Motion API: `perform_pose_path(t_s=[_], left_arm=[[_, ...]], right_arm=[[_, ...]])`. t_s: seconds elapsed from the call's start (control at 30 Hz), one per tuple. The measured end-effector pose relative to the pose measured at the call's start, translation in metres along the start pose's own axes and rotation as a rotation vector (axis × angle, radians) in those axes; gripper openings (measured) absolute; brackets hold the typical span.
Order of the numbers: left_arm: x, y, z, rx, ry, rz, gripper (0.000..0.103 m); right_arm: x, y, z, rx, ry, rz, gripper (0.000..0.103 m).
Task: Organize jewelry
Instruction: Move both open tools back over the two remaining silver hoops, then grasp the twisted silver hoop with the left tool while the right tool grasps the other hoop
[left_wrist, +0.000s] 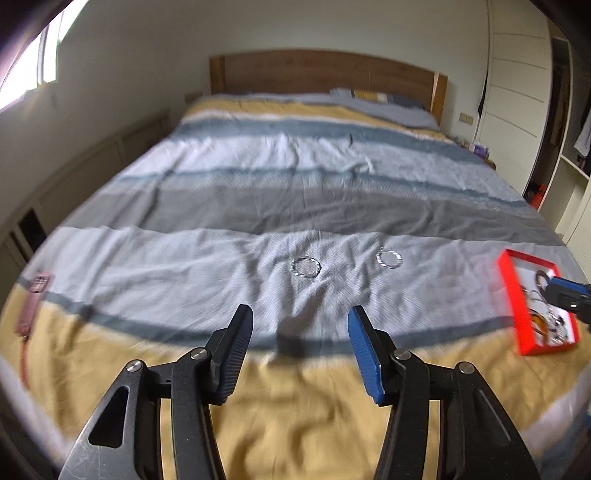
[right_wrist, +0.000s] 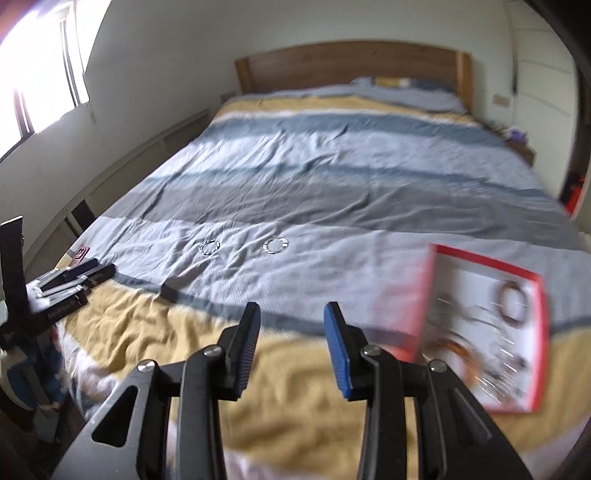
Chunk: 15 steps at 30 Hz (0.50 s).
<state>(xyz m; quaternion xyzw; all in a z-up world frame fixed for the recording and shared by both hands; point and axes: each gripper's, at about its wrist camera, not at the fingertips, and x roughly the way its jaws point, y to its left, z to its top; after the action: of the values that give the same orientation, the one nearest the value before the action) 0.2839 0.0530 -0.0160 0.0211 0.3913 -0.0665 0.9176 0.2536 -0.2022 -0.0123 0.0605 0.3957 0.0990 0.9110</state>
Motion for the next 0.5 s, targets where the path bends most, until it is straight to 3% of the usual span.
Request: perform_pose_path(t_s=[0.23,0.5], left_arm=[[0.112,0.025,0.030,-0.066,0.136,-0.039,0.046],[0.154,0.028,0.042,-0.094,0.231,-0.114,0.048]], right_arm=[[0.136,0.000,0.044,0.052,0.121,0.063,0.034],[0.202,0.001,0.052,0.101,0.240,0.072,0.034]])
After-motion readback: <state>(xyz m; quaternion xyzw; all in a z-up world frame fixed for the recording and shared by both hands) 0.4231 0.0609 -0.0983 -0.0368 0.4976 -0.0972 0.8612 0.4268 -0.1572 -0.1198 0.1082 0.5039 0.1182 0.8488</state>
